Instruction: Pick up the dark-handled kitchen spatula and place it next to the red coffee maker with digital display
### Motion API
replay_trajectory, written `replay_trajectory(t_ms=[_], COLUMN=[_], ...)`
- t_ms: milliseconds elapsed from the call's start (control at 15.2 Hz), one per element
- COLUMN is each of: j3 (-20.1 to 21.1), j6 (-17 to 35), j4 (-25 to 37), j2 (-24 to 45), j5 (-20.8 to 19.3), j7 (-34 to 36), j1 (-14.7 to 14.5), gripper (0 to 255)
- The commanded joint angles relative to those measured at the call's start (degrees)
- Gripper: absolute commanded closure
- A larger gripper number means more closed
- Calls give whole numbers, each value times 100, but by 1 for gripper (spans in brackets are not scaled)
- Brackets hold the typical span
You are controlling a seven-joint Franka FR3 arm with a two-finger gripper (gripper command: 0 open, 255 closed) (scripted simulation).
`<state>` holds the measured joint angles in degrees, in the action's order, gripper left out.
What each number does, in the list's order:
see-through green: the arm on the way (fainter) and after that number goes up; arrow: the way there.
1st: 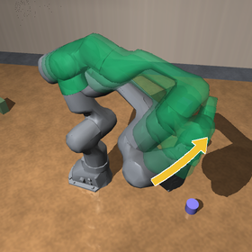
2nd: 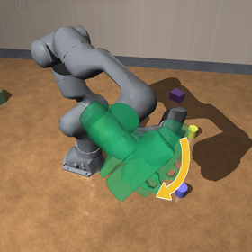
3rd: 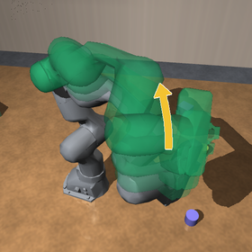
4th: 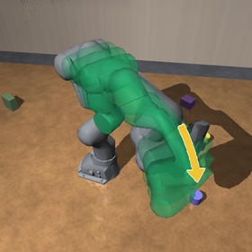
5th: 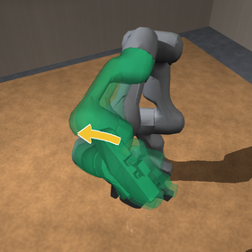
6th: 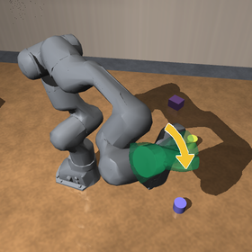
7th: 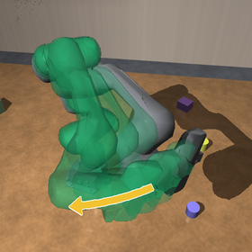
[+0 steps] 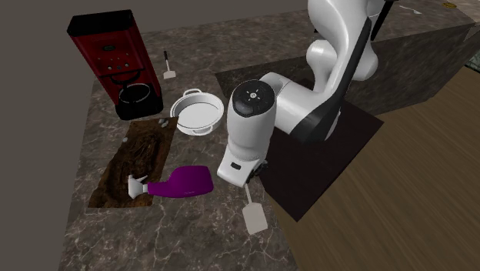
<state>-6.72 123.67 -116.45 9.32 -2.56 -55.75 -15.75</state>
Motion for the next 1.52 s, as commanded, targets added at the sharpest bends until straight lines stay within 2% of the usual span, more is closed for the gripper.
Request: replay_trajectory(t_ms=[0,1452], j3=[-4,-2], j6=[-146,-1745], j4=[94,1191], j2=[-49,-555], j5=[-2,-32], j7=[-12,-52], j1=[3,-16], gripper=[255,255])
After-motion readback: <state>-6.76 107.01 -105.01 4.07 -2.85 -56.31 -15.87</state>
